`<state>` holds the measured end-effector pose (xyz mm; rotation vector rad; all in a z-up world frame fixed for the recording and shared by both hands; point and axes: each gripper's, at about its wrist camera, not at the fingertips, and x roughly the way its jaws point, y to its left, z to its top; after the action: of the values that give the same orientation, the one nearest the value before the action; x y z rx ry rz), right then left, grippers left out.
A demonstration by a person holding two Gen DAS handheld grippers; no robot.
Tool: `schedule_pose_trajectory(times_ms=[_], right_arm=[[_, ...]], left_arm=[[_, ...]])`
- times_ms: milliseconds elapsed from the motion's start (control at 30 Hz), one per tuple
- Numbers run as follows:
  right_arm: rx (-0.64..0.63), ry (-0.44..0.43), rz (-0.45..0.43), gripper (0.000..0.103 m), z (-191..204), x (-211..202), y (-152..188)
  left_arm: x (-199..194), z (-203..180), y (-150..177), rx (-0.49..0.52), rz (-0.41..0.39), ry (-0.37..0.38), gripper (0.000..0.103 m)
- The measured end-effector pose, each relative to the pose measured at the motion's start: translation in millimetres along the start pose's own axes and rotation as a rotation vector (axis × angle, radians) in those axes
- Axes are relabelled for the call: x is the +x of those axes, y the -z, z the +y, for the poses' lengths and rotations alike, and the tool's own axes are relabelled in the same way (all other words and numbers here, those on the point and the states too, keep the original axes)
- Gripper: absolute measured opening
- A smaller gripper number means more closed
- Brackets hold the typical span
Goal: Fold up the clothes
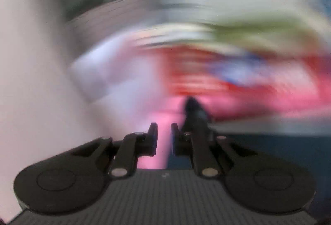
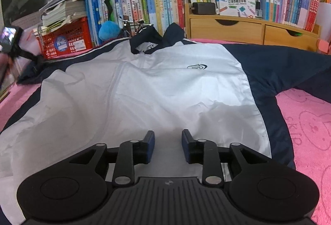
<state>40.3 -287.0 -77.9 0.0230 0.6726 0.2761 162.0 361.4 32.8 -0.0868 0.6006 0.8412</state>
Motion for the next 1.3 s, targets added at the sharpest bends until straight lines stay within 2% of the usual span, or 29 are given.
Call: schedule_pose_trajectory(times_ms=[33, 100, 200, 233, 333, 467, 533, 633, 700, 800, 867, 933, 1033, 1100, 1167, 1300], right_arm=[[-0.004, -0.003, 0.001, 0.036, 1, 0, 0], [-0.016, -0.007, 0.003, 0.04, 3, 1, -1], [-0.031, -0.01, 0.005, 0.048, 6, 2, -1], [-0.032, -0.01, 0.005, 0.049, 6, 2, -1], [-0.023, 0.033, -0.013, 0.05, 5, -7, 0], [0.079, 0.042, -0.067, 0.052, -12, -43, 15], [0.102, 0.065, -0.089, 0.052, -19, -66, 29], [0.07, 0.086, -0.092, 0.052, -23, -101, 51], [0.002, 0.081, -0.086, 0.056, -21, -124, 64], [-0.183, 0.025, -0.071, 0.064, 4, -151, 83], [-0.316, -0.037, -0.071, 0.071, 30, -159, 97], [-0.439, -0.081, -0.075, 0.074, 56, -163, 110], [-0.608, -0.094, -0.086, 0.078, 92, -161, 128], [-0.689, -0.029, -0.105, 0.08, 110, -153, 135], [-0.689, 0.037, -0.147, 0.078, 117, -148, 131], [-0.528, 0.09, -0.228, 0.078, 107, -151, 99]], left_arm=[[0, 23, -7, -0.11, 0.022, 0.027, 0.011], [-6, 46, -8, -0.152, 0.026, 0.116, 0.015], [-36, 46, 7, -0.04, -0.024, 0.212, 0.019], [-47, 47, 14, -0.01, -0.033, 0.266, 0.021], [-90, 58, 44, 0.052, -0.048, 0.478, 0.028], [-151, 63, 102, 0.136, -0.052, 0.753, 0.046], [-188, 62, 134, 0.141, -0.042, 0.875, 0.047], [-243, 64, 175, 0.244, -0.099, 0.991, 0.053], [-274, 60, 200, 0.392, -0.162, 1.02, 0.065], [-313, 49, 234, 0.613, -0.252, 1.031, 0.068], [-326, 47, 251, 0.655, -0.26, 1.064, 0.069], [-333, 47, 264, 0.652, -0.234, 1.102, 0.072], [-337, 37, 279, 0.688, -0.189, 1.138, 0.073], [-344, 29, 291, 0.737, -0.197, 1.126, 0.073], [-348, 21, 298, 0.768, -0.219, 1.117, 0.073], [-350, 6, 307, 0.796, -0.236, 1.117, 0.077]])
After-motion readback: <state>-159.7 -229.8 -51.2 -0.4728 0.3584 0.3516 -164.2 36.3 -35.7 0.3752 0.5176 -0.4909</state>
